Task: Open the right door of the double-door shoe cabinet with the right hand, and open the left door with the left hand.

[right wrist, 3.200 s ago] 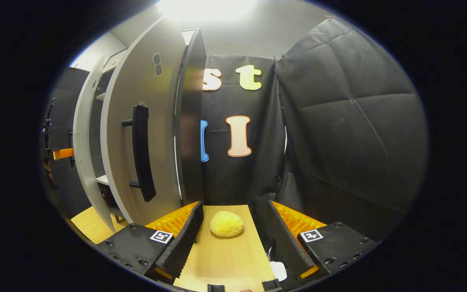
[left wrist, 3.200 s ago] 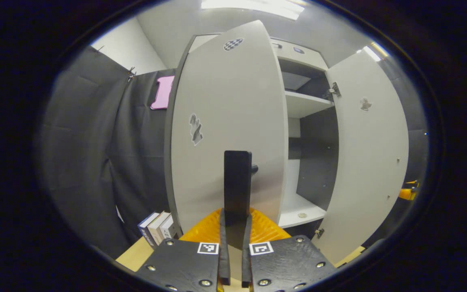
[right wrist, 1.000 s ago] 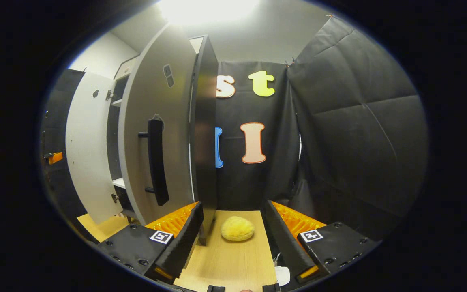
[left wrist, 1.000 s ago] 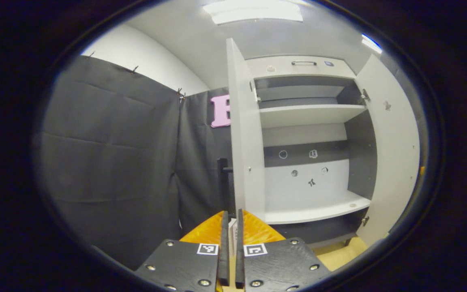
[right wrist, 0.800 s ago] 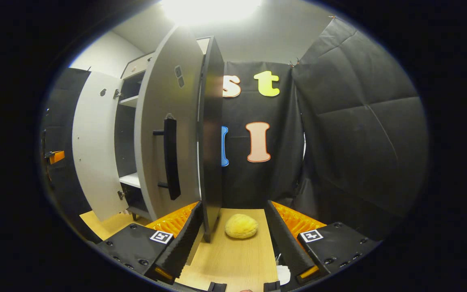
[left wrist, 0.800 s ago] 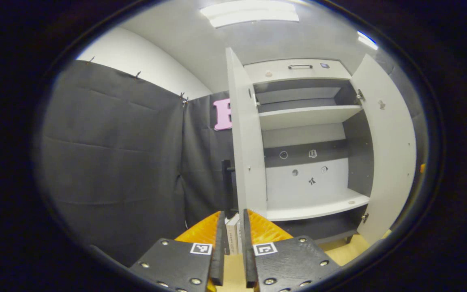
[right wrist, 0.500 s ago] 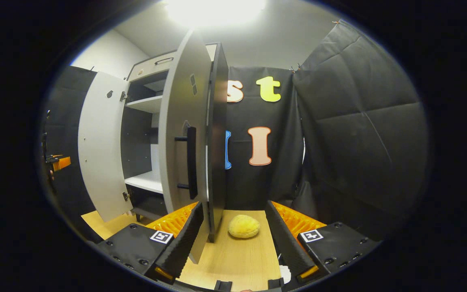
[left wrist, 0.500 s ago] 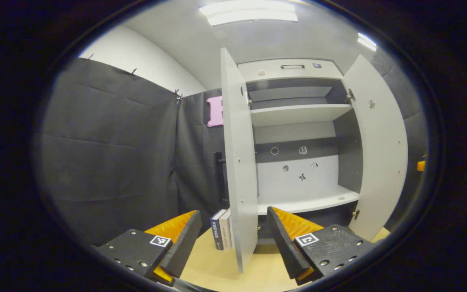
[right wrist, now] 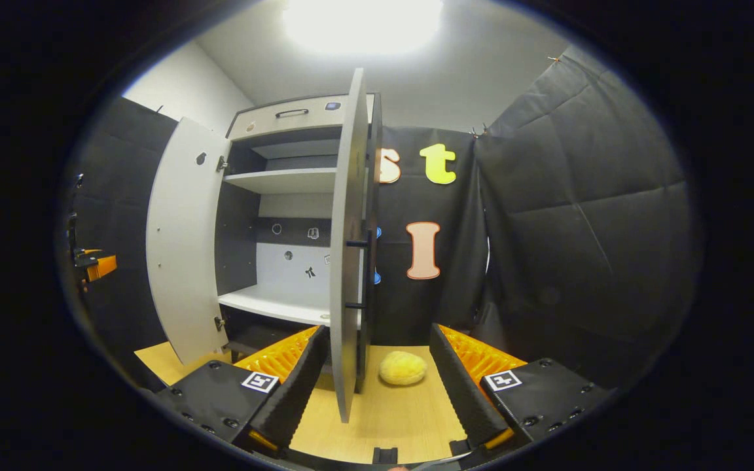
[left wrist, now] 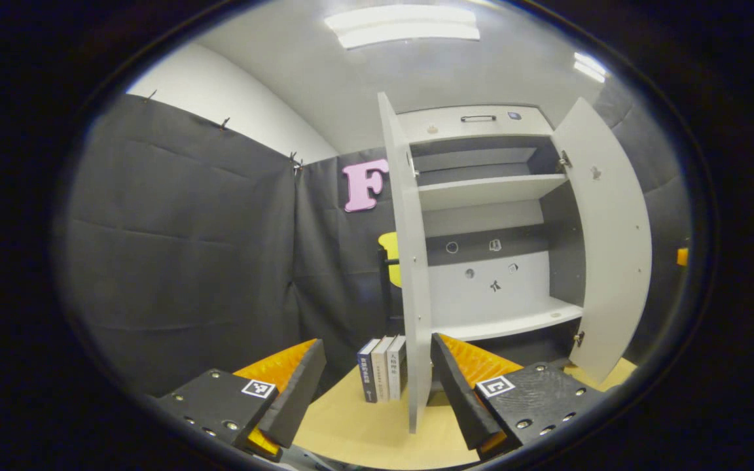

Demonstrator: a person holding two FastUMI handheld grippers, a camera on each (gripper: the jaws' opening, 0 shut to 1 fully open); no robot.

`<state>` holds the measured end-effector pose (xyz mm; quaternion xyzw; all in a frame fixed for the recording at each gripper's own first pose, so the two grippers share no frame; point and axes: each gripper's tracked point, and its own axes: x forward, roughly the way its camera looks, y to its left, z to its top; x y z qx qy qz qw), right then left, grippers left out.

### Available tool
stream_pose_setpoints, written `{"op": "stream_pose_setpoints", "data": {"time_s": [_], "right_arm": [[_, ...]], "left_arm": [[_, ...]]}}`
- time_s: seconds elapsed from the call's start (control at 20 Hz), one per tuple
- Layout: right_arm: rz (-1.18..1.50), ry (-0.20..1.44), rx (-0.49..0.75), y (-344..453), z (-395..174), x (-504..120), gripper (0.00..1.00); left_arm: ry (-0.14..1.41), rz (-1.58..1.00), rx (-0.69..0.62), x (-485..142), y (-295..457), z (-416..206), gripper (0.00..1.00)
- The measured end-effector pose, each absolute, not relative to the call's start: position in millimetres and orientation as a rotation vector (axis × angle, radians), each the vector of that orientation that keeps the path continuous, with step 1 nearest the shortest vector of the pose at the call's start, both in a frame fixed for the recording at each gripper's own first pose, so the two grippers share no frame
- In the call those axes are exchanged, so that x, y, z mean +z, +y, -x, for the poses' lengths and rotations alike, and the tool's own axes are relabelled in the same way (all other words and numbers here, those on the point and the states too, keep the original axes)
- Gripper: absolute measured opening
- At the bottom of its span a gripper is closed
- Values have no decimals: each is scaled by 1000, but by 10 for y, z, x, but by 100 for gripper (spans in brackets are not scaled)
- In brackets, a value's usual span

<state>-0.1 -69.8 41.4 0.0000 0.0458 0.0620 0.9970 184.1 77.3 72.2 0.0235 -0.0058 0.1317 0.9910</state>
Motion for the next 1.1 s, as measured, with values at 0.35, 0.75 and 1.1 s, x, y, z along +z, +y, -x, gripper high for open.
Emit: {"op": "stream_pose_setpoints", "data": {"time_s": [0.35,0.75,1.1], "right_arm": [[-29,77,121,-399,306,360,94],[10,62,90,-365,467,423,98],[10,68,72,-340,503,450,98]], "left_arm": [[-32,-99,261,717,865,-1746,94],[-24,-74,254,672,859,-1719,94],[-35,-95,250,692,899,-1727,95]]}}
